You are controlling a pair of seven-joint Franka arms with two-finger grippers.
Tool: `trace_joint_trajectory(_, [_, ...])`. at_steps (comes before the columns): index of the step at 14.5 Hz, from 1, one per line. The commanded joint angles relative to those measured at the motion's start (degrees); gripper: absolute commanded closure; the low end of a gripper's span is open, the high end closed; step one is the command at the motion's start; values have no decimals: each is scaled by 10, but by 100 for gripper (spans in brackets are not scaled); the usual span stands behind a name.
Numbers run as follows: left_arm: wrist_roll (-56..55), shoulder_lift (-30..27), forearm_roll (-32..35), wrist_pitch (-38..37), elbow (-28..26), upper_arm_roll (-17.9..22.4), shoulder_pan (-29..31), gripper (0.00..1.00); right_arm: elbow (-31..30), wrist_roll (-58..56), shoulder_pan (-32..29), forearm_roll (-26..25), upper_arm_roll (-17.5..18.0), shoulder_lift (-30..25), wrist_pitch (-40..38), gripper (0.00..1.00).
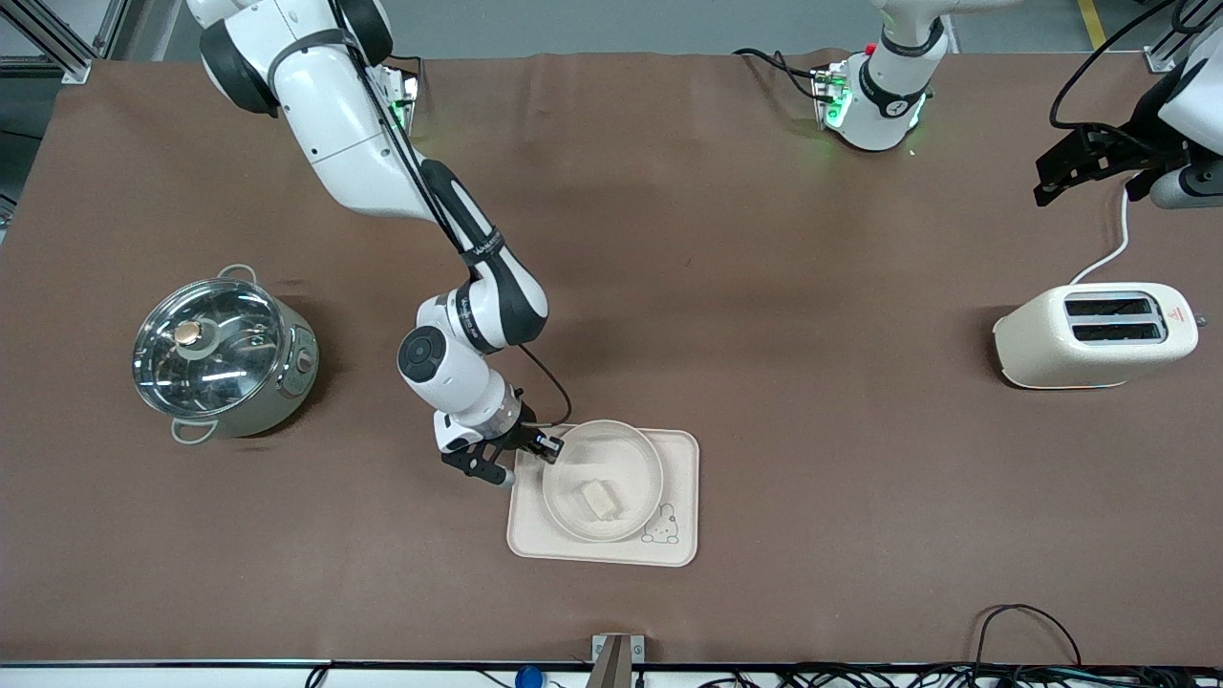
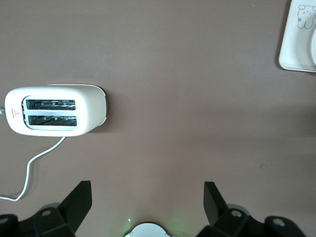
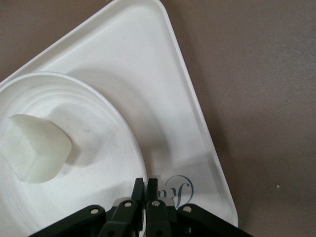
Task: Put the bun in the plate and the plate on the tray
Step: 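Open the right gripper and release the plate on the tray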
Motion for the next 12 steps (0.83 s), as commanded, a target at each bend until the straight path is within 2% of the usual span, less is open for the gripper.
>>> trace_joint_trajectory(1, [6,6,-11,6,15,4,0,0,17,5,-6,-8,7,15,-5,98])
trace_joint_trajectory(2, [6,7,-11,10,15,4,0,0,17,6,-6,-4,7,15,-5,90])
trace_joint_trajectory(3, [6,9,-11,11,15,4,-1,0,17,6,-7,-2,7,15,-5,78])
trace_joint_trajectory(5, [2,11,-11,11,15,4,-2,0,16,5,-11,-2,7,12,-6,46])
trace_joint_trajectory(6, [2,11,-11,11,15,4,-2,0,17,5,-20,-2,7,11,-17,35])
trace_joint_trajectory(9, [2,11,-11,11,16,4,-2,0,17,7,-32,1,8,-5,-86,26])
trace_joint_trajectory(12, [2,11,-11,12,16,4,-2,0,17,34,-29,15,8,-12,-84,14])
